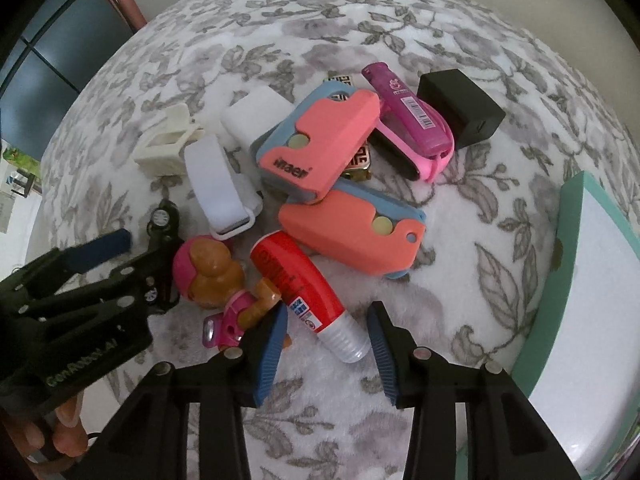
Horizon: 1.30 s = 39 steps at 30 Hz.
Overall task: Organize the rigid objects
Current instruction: 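Grasp the black toy car with the left tool while the right tool grasps the red glue stick, then carry the black car and red glue stick over the white tray with both tools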
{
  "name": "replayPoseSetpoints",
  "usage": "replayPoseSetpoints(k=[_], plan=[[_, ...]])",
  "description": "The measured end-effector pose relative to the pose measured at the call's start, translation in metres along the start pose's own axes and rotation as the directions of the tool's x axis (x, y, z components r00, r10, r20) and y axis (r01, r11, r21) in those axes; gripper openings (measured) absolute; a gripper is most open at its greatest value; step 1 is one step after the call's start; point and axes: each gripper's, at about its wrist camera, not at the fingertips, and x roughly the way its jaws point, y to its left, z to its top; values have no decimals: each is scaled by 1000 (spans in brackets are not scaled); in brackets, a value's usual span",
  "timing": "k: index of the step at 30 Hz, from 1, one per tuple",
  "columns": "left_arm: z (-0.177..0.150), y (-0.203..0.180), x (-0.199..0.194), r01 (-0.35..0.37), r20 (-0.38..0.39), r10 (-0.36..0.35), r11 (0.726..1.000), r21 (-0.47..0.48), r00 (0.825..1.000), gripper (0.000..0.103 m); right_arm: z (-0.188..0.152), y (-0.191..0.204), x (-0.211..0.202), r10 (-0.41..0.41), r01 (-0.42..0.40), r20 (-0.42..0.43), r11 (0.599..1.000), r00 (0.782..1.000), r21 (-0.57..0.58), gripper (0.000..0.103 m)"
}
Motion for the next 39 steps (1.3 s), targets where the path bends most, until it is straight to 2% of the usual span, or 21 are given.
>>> replayPoseSetpoints(k=[3,7,14,20,26,39], plan=[[0,-3,2,0,1,0,1000,7,1000,58,-11,-6,-9,12,-12,-2,1000,1000,-4,39],[-1,-7,4,-31,7,31,999,24,1000,48,-20,-8,-11,35,-35,-10,999,999,3,34],[-2,-7,3,-29,6,29,999,30,1000,36,-41,-21,-14,49,-48,-31,999,998,24,26],[-8,-6,1,-28,6,28,999,43,1000,35,-61,-38,-17,63,-59,-58,996,996,65,25],[-8,-6,1,-28,8,27,998,52,1000,35,-70,-46,-18,60,-57,-46,996,997,69,25],[-7,-10,3,-36,13,35,997,62,999,35,-47,-34,-17,10,-9,-16,1000,1000,23,27]])
